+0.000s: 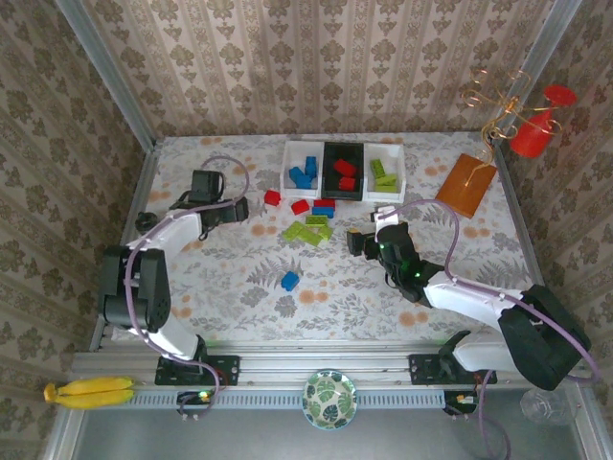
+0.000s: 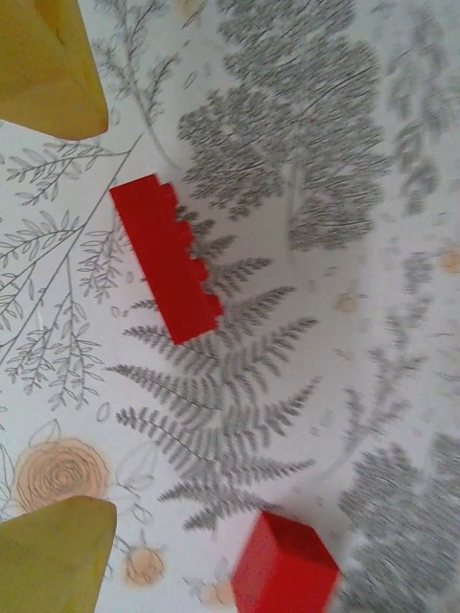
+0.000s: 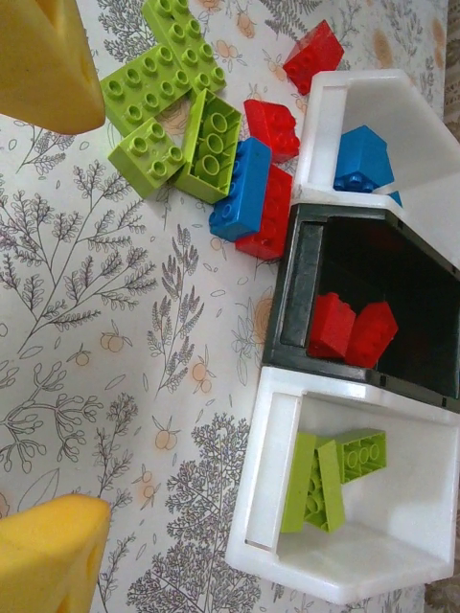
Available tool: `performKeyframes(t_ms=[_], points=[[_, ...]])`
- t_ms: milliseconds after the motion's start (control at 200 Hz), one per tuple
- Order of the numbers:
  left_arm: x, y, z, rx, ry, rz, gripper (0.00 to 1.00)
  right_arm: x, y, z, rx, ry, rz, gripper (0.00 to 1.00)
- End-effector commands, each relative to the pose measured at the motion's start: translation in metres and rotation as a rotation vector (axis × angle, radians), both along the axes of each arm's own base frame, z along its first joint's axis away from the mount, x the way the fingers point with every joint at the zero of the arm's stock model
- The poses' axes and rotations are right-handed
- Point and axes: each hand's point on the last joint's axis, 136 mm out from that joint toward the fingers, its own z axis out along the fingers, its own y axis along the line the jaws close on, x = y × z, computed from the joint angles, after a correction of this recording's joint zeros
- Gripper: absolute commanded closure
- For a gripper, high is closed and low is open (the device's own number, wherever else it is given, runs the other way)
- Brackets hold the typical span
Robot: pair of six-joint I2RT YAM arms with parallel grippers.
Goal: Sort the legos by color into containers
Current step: Pick up the lego from the middle-left of the table.
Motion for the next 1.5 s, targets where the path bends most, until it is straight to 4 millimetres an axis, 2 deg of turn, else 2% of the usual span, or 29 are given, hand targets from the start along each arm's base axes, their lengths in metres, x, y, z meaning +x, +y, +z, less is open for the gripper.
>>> performKeyframes(t_ms=[0,250,560,905,1150,1235,1320,1400,1495], points=[[0.005,0.011,-0.013,0.012,0.025,0.061,0.00,0.003,0.008,0.015,0.028,-0.029,0.014,0.02],[0.025,0.008,-0.043,-0.041,0.086,0.075,0.00,0.003,0.006,0.017,0.026,-0.034,0.011,0.02],[0.046,0.008,-0.054,-0.048,0.129,0.102,0.11,0.003,0.008,0.017,0.033,-0.032,0.015,0.02],[0.046,0.009,-0.074,-0.030,0.197,0.090,0.21,0.003,0.007,0.016,0.023,-0.029,0.012,0.02],[0.045,0.007,-0.076,-0.036,0.195,0.082,0.39,0.004,0.007,0.015,0.021,-0.029,0.012,0.02],[0.046,0.003,-0.067,-0.036,0.171,0.073,0.44,0.003,0.007,0.015,0.017,-0.029,0.011,0.02],[0.050,-0.007,-0.039,-0.058,0.094,0.061,0.45,0.004,0.006,0.015,0.017,-0.028,0.009,0.02],[0.053,-0.034,-0.001,-0.090,-0.023,0.008,0.45,0.004,0.006,0.014,0.018,-0.029,0.006,0.02],[0.056,-0.081,0.044,-0.114,-0.170,-0.090,0.45,0.005,0.005,0.014,0.013,-0.031,-0.001,0.02]])
